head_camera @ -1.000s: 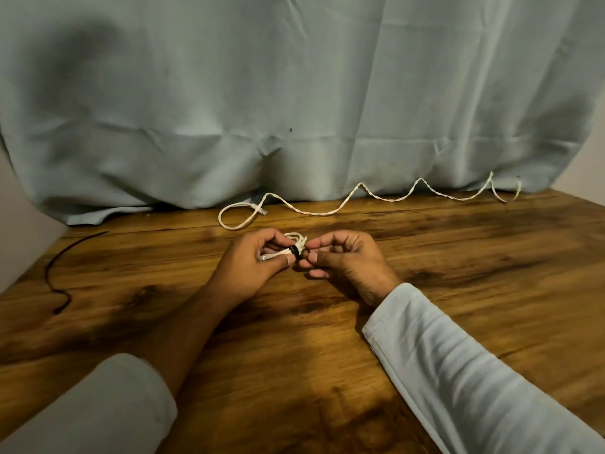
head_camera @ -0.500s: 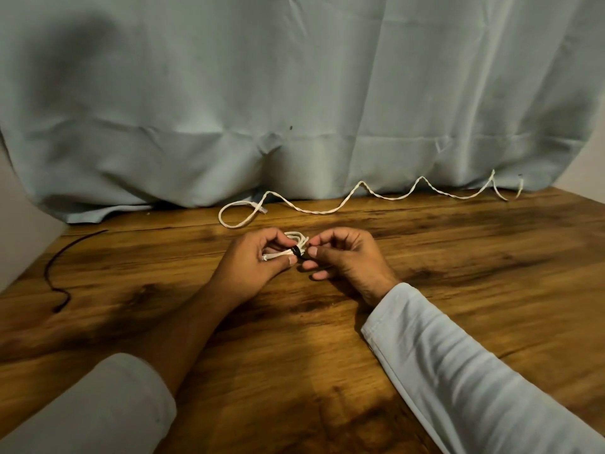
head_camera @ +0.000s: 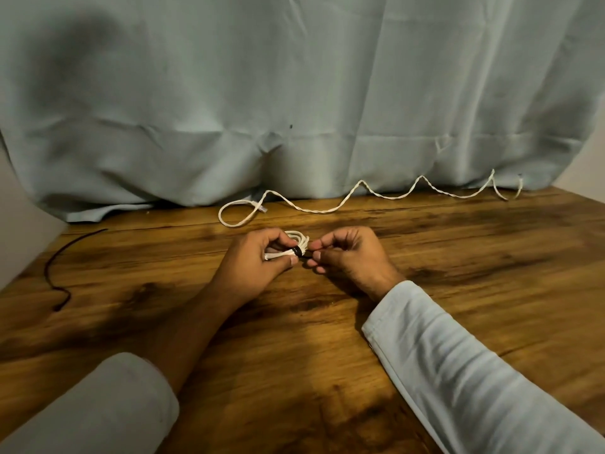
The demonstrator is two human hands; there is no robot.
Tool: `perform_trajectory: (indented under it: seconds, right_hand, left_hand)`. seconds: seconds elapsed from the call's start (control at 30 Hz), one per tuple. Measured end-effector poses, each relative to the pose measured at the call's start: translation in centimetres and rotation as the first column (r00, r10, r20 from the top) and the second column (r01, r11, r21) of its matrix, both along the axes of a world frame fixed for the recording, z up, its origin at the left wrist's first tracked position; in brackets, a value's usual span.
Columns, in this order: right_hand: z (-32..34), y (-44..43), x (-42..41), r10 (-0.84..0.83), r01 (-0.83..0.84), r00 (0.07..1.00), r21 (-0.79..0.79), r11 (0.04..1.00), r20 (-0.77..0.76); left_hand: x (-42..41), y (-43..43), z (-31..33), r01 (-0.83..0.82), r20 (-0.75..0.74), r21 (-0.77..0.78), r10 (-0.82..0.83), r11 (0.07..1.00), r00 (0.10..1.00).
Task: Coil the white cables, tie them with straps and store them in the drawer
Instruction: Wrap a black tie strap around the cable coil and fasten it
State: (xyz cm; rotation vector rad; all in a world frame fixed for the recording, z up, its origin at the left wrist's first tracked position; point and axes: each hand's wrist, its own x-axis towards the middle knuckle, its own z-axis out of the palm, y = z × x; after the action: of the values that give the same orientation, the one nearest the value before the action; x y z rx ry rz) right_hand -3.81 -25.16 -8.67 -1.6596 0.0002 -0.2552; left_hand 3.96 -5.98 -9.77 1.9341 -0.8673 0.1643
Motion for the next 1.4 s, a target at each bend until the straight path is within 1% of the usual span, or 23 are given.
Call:
perform_trajectory:
  seconds: [0.27,0.5,0.63,0.73,0.9,0.97,1.07,1.2,1.3,1.4]
  right_hand:
    - [-0.2,-0.2,0.1,0.015,-0.009,0.999,-0.138,0.990,0.041]
    - [-0.3,-0.4,0.4,-0.023,0.049,0.996,-0.320,0.946,0.083]
    - [-0.2,-0.5,0.4,-0.034,0.103,0.987,-0.463,0.880,0.156]
    - [0.0,-0.4,0.4,-0.030,0.157,0.974,-0.573,0.804,0.223]
    - [0.6,0.1,0.2,-0.010,0.206,0.959,-0.674,0.710,0.282]
    - [0.6,0.3,0.2,-0.005,0.223,0.953,-0.687,0.692,0.304]
    - [0.4,0.4,0.3,0.005,0.232,0.945,-0.679,0.696,0.327]
    - [0.0,0.5,0.5,-0.055,0.236,0.949,-0.580,0.780,0.312]
    - [-0.4,0.6,0.9,-0.076,0.247,0.945,-0.544,0.802,0.318]
    - [-0.6,0.7,0.9,-0.110,0.247,0.951,-0.499,0.831,0.288]
  left_hand:
    - [0.1,0.1,-0.1,0.012,0.051,0.034,-0.014,0.999,0.999]
    - [0.0,0.0,0.0,0.005,0.065,0.052,-0.009,0.999,0.998]
    - [0.1,0.0,0.0,0.007,0.067,0.073,-0.012,0.997,0.998]
    - [0.0,0.0,-0.1,0.009,0.062,0.079,-0.014,0.997,0.998]
    - [-0.1,0.0,0.0,0.007,0.039,0.081,-0.010,0.997,0.999]
    - [-0.1,0.0,0.1,0.016,0.035,0.060,-0.018,0.998,0.999]
    - [0.2,0.0,-0.1,0.020,0.014,0.033,-0.020,0.999,1.000]
    - [0.6,0.1,-0.3,0.020,-0.031,-0.007,-0.020,1.000,0.999]
    - [0.7,0.1,-0.3,0.027,-0.042,-0.021,-0.028,0.999,0.999]
    - [0.8,0.1,-0.4,0.031,-0.054,-0.044,-0.034,0.999,0.998]
